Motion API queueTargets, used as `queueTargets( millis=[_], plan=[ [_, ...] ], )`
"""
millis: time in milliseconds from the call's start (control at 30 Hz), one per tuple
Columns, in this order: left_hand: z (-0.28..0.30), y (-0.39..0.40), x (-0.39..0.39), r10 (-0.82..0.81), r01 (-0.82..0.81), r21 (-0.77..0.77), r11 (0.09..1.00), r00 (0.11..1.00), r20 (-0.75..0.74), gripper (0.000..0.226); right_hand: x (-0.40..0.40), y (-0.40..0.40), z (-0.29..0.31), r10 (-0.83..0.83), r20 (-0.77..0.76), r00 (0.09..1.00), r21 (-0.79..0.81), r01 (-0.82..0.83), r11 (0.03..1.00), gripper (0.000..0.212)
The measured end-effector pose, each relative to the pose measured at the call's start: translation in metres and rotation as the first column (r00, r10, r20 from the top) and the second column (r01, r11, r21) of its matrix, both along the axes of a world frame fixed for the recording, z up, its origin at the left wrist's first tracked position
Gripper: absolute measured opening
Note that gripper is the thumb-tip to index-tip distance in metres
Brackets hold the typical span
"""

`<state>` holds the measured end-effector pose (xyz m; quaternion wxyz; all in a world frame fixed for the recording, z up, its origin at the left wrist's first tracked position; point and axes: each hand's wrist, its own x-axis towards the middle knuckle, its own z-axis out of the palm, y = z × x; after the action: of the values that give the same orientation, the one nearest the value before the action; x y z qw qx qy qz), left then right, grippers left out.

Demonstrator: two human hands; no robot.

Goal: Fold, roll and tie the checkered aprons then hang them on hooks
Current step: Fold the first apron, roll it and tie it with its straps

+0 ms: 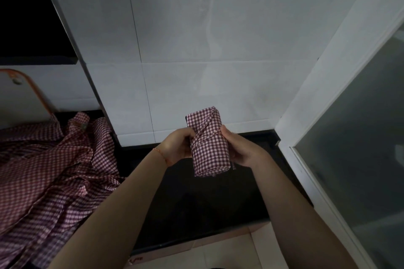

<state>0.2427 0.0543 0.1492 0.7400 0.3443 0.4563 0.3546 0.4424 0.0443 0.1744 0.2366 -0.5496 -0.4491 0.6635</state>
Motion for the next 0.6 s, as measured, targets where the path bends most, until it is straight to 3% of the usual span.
queueTargets(
  millis=[100,167,300,333,467,600],
  plan=[
    [0.002,0.002,0.003,-0.029,0.029,0.014,0.999,1.0,0.007,0.014,0.001,-0.004,-0.003,-0.017,-0.058,0.998,-0.132,0.01,0.991,0.05],
    [0.004,0.001,0.004,-0.037,0.037,0.01,0.999,0.999,0.019,0.021,0.002,-0.002,-0.006,-0.011,-0.035,0.999,-0.157,0.005,0.988,0.055],
    [0.002,0.0,0.002,-0.034,0.034,0.002,0.999,0.999,0.021,0.022,0.004,-0.001,-0.008,0.144,0.071,0.987,-0.141,-0.133,0.981,0.135],
    [0.001,0.0,0.001,-0.03,0.031,-0.005,1.0,0.999,0.025,0.023,0.002,0.0,-0.009,0.158,0.082,0.984,-0.133,-0.146,0.98,0.135],
    [-0.011,0.002,0.001,0.054,-0.056,-0.029,0.998,0.997,-0.049,0.019,-0.005,0.007,-0.011,0.089,0.168,0.982,-0.115,-0.07,0.991,0.091],
    [-0.029,0.004,0.002,0.238,-0.24,0.008,0.971,0.96,-0.147,0.033,-0.013,0.011,-0.023,0.052,0.283,0.958,-0.05,-0.04,0.998,0.083]
  ],
)
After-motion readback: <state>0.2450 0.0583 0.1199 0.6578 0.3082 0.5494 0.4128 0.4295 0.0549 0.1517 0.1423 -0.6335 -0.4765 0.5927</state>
